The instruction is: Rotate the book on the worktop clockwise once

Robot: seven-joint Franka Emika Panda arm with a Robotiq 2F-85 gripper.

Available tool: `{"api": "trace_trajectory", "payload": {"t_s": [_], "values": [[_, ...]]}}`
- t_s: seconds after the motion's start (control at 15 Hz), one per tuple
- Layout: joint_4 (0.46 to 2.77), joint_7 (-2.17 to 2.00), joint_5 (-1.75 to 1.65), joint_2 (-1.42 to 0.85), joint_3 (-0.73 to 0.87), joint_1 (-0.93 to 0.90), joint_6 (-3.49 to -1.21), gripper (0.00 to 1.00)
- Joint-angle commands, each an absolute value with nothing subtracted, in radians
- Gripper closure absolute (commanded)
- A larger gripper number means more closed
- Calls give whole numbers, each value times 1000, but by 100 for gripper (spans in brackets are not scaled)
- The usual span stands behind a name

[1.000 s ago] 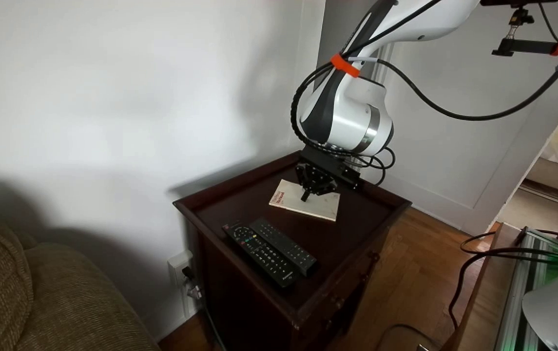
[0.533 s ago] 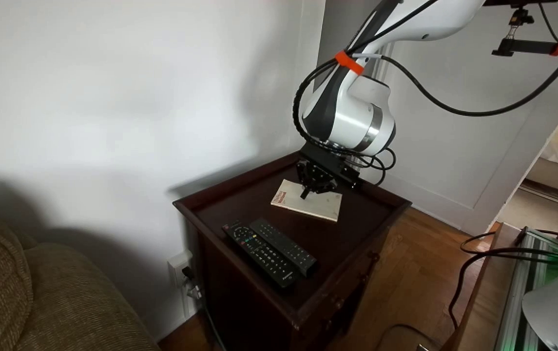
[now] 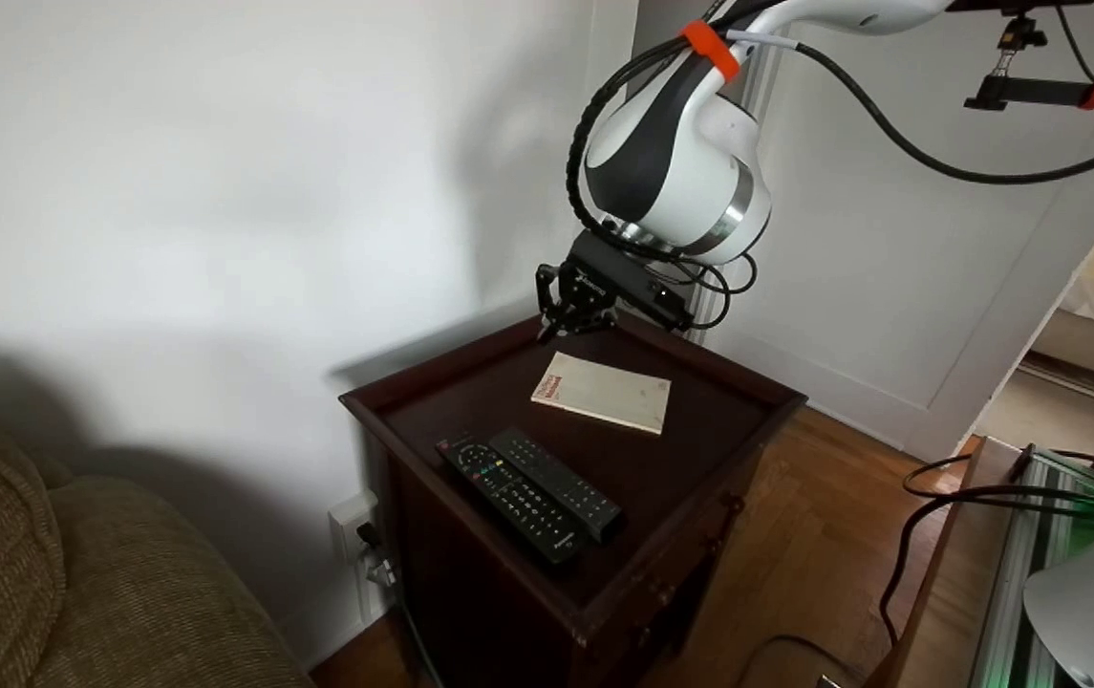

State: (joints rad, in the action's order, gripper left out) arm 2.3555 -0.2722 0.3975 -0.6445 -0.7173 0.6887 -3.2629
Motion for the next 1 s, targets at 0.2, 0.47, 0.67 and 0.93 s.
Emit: {"api": "trace_trajectory", "payload": {"t_s": [0.2, 0.47, 0.67, 0.93], "values": [[2380, -118, 320, -498, -621, 673, -2908, 100], [2369, 5, 303, -446, -442, 521, -2802, 100], [2365, 82, 262, -446, -295, 381, -2803, 100], [2351, 162, 157, -468, -166, 259, -2824, 100]]}}
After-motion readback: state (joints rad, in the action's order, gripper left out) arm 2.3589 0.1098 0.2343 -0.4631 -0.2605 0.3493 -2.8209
